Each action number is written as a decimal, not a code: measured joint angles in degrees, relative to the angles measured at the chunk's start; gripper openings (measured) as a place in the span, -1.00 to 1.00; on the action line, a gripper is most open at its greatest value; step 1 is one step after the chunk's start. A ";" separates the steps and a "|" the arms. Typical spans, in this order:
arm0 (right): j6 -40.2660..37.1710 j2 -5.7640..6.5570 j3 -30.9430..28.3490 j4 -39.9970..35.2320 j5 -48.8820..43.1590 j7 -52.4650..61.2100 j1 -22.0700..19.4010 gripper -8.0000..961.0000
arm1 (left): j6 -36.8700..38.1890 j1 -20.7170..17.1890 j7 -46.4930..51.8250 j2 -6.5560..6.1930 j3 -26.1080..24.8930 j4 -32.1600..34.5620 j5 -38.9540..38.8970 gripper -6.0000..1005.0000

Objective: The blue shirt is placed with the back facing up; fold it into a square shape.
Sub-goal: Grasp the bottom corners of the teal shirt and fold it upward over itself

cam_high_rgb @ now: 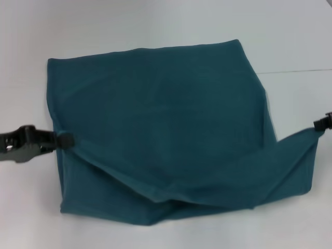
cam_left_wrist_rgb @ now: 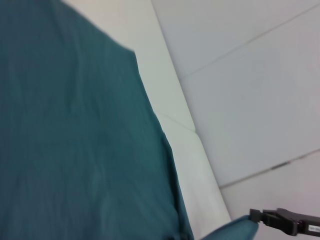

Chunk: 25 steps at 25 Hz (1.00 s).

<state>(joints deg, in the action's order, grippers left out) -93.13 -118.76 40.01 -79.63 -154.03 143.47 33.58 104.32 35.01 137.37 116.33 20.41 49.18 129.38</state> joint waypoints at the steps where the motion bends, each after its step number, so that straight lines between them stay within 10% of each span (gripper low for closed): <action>1: 1.07 -0.03 0.01 0.49 0.08 0.09 0.08 -0.98 | -1.26 0.54 -0.69 -0.11 0.03 -0.62 -0.08 -0.98; 25: 28.75 -0.73 5.00 8.39 2.69 -1.34 3.72 -0.98 | -26.16 6.99 -17.29 0.28 8.05 -6.99 -2.30 -0.98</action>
<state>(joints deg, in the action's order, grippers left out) -64.38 -119.49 45.01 -71.24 -151.33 142.13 37.30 78.16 42.00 120.07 116.61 28.46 42.19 127.08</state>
